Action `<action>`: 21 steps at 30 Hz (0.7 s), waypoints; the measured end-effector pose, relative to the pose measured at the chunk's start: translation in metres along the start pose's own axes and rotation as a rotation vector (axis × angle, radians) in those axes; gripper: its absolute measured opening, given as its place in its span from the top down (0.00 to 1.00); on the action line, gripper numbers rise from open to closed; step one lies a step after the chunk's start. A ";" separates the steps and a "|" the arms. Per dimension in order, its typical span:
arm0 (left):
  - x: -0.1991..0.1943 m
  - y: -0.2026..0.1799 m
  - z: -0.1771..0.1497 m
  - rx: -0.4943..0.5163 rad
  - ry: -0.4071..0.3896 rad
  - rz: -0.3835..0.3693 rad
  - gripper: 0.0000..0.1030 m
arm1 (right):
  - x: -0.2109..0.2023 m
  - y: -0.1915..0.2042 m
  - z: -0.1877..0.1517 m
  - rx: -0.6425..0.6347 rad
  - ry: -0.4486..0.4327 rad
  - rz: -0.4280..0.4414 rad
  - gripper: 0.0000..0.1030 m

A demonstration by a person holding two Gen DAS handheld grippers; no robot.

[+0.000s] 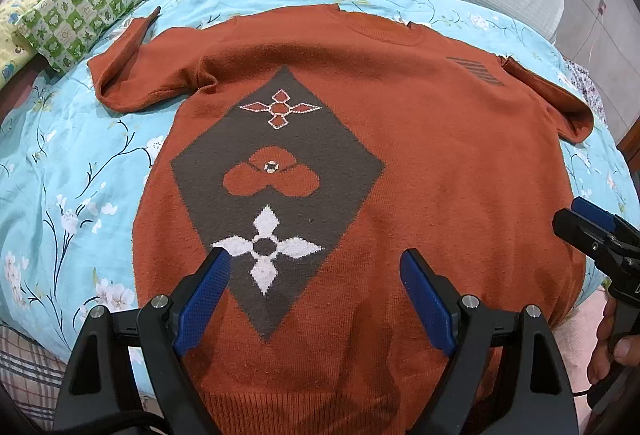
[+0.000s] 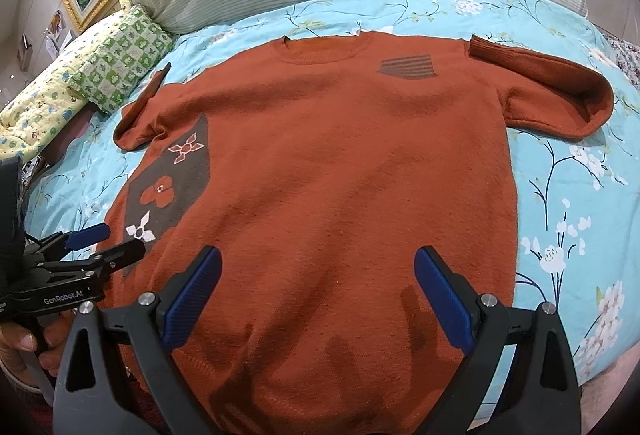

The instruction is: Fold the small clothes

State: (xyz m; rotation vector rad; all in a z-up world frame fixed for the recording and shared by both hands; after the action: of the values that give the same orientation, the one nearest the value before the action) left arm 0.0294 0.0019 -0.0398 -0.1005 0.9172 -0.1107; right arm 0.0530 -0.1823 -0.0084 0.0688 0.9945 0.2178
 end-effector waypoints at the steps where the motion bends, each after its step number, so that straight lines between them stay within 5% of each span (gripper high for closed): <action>1: 0.000 0.000 0.000 -0.004 0.005 -0.004 0.16 | 0.000 0.000 0.000 0.000 -0.001 0.000 0.06; 21: 0.009 0.001 -0.001 -0.025 0.045 -0.032 0.16 | 0.000 0.004 0.001 0.003 0.015 0.006 0.06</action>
State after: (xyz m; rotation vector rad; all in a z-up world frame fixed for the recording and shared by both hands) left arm 0.0341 0.0015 -0.0480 -0.1363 0.9625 -0.1321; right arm 0.0532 -0.1786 -0.0068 0.0729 1.0100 0.2223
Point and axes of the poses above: each gripper's, at about its wrist camera, not at the fingertips, and x roughly the way its jaws point, y to its left, z to its top, the point moved 5 cm from there along x, roughly the way its jaws point, and after that the axes turned 10 degrees about -z, right-handed, at the moved point
